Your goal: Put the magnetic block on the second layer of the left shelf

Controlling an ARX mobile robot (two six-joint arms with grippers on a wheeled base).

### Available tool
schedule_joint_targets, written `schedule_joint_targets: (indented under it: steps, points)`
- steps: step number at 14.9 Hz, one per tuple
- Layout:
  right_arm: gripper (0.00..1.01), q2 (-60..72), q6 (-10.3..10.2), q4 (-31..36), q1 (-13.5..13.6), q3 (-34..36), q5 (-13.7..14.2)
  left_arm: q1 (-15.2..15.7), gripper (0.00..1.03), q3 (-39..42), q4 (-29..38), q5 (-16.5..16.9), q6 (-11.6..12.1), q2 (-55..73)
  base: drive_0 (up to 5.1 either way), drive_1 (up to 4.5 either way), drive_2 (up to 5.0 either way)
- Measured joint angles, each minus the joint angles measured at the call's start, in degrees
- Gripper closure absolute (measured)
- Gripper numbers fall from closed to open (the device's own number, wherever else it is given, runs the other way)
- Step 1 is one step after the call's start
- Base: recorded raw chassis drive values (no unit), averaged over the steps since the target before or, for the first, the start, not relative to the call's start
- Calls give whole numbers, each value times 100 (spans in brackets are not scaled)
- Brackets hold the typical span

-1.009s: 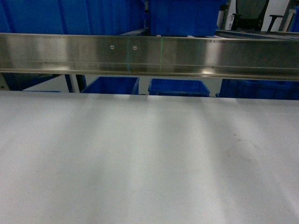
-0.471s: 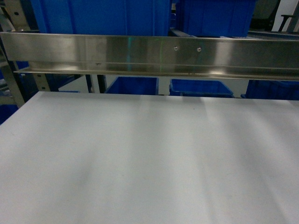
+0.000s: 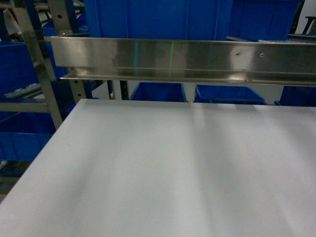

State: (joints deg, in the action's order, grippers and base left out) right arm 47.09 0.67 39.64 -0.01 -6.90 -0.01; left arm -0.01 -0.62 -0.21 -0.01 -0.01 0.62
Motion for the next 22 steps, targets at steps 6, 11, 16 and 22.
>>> schedule_joint_targets:
  steps: [6, 11, 16, 22]
  points:
    - [58, 9, 0, -20, 0, 2, 0, 0, 5, 0, 11, -2, 0, 0, -501, 244, 244]
    - [58, 4, 0, -2, 0, 0, 0, 0, 5, 0, -4, 4, 0, 0, -503, 242, 242]
    - [58, 4, 0, 0, 0, 0, 0, 0, 5, 0, 0, -2, 0, 0, -501, 244, 244]
    - [58, 4, 0, 9, 0, 0, 0, 0, 5, 0, -4, -4, 0, 0, -491, 252, 252]
